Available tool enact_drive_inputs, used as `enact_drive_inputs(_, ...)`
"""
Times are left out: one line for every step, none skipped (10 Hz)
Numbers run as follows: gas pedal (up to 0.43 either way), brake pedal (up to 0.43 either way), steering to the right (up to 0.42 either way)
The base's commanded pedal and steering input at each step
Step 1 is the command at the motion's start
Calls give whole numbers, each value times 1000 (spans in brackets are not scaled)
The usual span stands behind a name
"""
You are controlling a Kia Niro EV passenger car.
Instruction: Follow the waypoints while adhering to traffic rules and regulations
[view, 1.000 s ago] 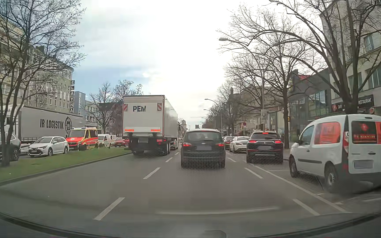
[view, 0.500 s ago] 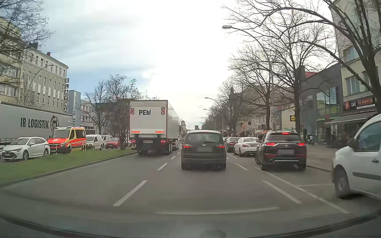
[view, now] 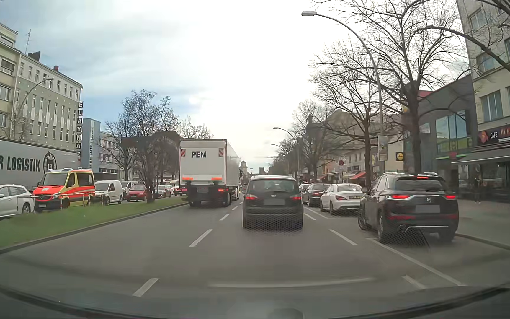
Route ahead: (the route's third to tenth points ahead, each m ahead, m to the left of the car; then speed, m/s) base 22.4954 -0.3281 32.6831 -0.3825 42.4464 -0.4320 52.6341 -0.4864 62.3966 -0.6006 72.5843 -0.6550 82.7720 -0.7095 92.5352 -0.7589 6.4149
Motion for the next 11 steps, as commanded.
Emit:
enact_drive_inputs(39, 0, 5)
enact_drive_inputs(39, 0, 5)
enact_drive_inputs(39, 0, 5)
enact_drive_inputs(39, 0, 5)
enact_drive_inputs(47, 0, 5)
enact_drive_inputs(79, 0, 5)
enact_drive_inputs(110, 0, 5)
enact_drive_inputs(157, 0, 5)
enact_drive_inputs(177, 0, 5)
enact_drive_inputs(189, 0, 5)
enact_drive_inputs(189, 0, 5)
